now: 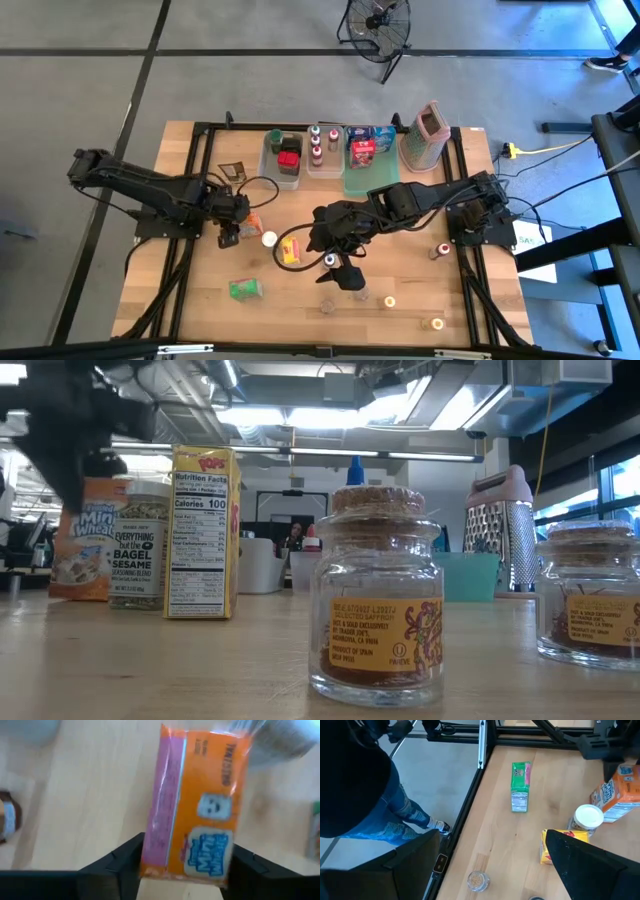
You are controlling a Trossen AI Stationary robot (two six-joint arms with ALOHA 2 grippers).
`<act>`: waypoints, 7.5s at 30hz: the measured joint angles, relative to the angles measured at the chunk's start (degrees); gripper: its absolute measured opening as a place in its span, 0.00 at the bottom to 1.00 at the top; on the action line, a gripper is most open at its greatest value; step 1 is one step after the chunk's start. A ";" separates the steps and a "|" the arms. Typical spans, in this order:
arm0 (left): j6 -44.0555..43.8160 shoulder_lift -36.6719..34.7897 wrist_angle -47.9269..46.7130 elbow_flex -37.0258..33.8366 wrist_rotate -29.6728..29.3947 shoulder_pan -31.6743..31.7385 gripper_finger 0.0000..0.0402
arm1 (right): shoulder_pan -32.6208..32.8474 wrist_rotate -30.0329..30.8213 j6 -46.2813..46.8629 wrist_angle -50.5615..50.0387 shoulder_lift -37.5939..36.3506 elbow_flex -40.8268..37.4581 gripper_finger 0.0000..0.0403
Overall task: Pick & Place Kitchen Items
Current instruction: Put the orange cereal box into the green bin
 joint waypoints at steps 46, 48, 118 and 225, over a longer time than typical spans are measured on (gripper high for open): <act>-1.08 -4.74 0.97 0.88 1.18 0.00 0.36 | 0.15 -0.20 0.35 0.00 -0.04 0.00 0.91; -1.07 -4.74 0.97 0.88 1.60 0.00 0.36 | 0.15 -0.26 0.35 0.00 -0.04 0.00 0.91; 18.05 1.73 11.79 31.39 -6.18 0.02 0.36 | -5.73 33.83 3.39 8.81 0.20 0.37 0.91; 19.59 -2.20 4.38 30.84 -18.50 0.09 0.64 | -1.01 49.98 20.04 13.53 -84.88 -77.37 0.19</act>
